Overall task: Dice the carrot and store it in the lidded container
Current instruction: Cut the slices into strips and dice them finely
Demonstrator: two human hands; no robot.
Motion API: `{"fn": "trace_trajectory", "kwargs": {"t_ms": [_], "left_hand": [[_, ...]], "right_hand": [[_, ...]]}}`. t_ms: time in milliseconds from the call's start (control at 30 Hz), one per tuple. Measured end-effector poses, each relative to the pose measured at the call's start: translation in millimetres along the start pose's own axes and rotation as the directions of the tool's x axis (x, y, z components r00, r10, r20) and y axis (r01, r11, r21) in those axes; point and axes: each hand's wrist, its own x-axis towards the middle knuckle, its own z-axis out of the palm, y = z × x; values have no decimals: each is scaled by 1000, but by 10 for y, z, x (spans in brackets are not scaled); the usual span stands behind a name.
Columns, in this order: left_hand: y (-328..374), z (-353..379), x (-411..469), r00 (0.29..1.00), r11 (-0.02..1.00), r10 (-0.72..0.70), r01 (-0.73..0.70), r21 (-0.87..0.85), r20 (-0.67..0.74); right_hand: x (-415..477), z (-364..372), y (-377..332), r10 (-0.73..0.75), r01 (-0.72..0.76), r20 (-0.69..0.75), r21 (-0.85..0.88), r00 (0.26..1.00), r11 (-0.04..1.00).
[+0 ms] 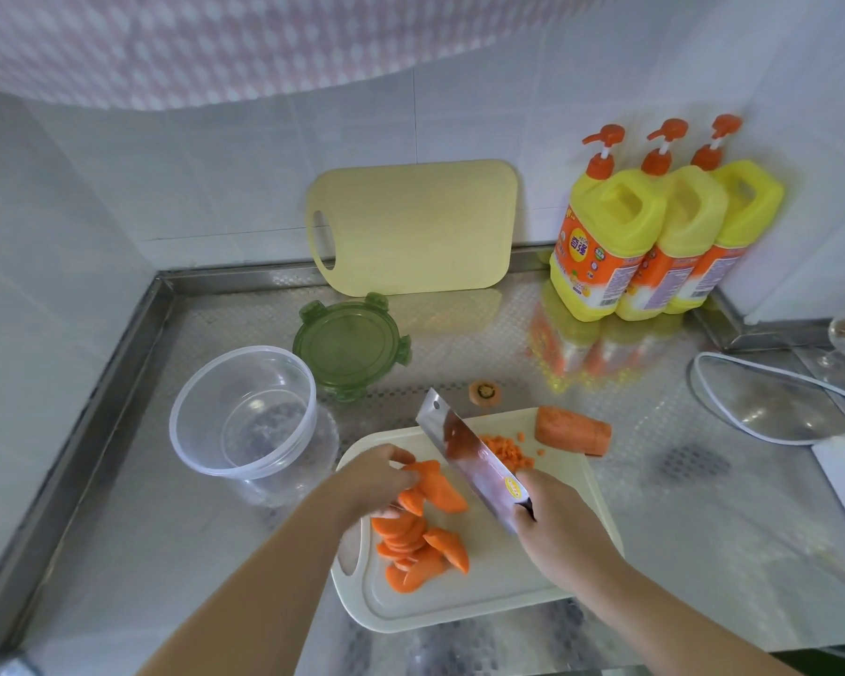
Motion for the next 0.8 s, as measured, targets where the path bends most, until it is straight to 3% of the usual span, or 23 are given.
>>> {"fn": "trace_trajectory", "kwargs": {"t_ms": [67,167,300,400,500,667,800], "left_hand": [[-9,179,22,999,994,-27,25,-102,-21],[-42,424,78,984,990,-38,14,-137,-177],[-57,502,49,943,993,68,-34,109,-325],[-55,455,-20,932,910,184,-41,412,-313],[-88,437,-53,954,808,190,-18,589,-232],[-84,532,-55,931,689,306,-73,721,-199],[-80,517,-32,930,739,283,-56,671,-234]], "right_hand": [[-15,52,14,18,-18,1,-20,1000,1000],[-39,131,28,26,-26,6,-42,1000,999],[-63,175,10,-17,17,-13,-43,1000,999],[-74,172,15,-16,16,-6,-49,1000,999],[-62,183,33,-13,12,-25,-42,1000,999],[-67,191,39,-25,23,-50,-36,998,999],[-67,194,38,-10,9,-31,-35,999,999]]}}
